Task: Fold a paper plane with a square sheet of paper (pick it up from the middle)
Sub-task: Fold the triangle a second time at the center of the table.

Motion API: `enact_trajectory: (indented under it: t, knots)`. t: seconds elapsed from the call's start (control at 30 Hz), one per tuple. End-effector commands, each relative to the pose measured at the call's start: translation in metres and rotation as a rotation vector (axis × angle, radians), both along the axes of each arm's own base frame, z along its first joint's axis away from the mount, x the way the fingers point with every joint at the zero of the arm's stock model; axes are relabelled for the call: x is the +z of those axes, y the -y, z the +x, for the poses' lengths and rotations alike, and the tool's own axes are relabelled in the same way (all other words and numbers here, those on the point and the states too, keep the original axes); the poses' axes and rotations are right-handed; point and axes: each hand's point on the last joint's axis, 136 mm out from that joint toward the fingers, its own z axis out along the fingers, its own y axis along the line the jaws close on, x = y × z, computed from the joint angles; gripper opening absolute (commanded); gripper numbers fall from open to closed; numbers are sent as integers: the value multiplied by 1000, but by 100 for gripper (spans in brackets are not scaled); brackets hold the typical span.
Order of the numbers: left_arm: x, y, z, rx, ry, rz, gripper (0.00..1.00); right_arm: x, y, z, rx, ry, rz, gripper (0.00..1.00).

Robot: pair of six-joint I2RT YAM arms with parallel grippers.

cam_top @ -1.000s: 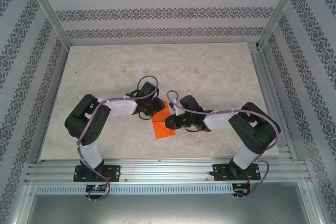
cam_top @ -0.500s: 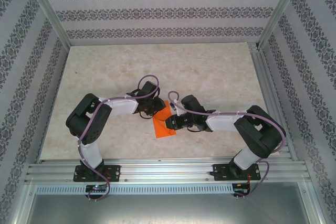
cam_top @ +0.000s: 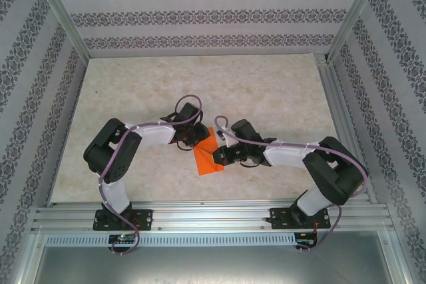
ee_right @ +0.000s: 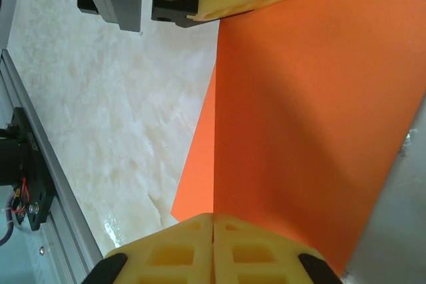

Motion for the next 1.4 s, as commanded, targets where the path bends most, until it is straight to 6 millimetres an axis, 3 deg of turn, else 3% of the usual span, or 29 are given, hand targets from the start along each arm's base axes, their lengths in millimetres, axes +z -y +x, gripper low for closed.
enact_trajectory:
  t: [0.0, 0.3, 0.53, 0.73, 0.97, 1.17, 1.37]
  knots:
    - [-6, -4, -6, -20, -17, 50, 28, 21, -6, 6, 19, 37, 44, 14]
    - [-7, -3, -7, -22, -19, 49, 28, 16, -8, 5, 17, 44, 47, 18]
    - [-2, -1, -5, -34, -3, 46, 28, 19, -6, 6, 16, 43, 55, 7]
    - [33, 3, 5, -80, 89, 39, 31, 18, -11, 11, 49, 12, 75, 5]
    - [67, -23, 6, -43, 171, 133, 37, 7, -20, 18, 90, -56, 87, 5]
    - [78, -42, -8, -6, 198, 152, 38, 11, -20, 30, 92, -65, 101, 6]
    - [76, -37, -25, -45, 200, 94, 37, 13, -9, 33, 111, -77, 62, 7]
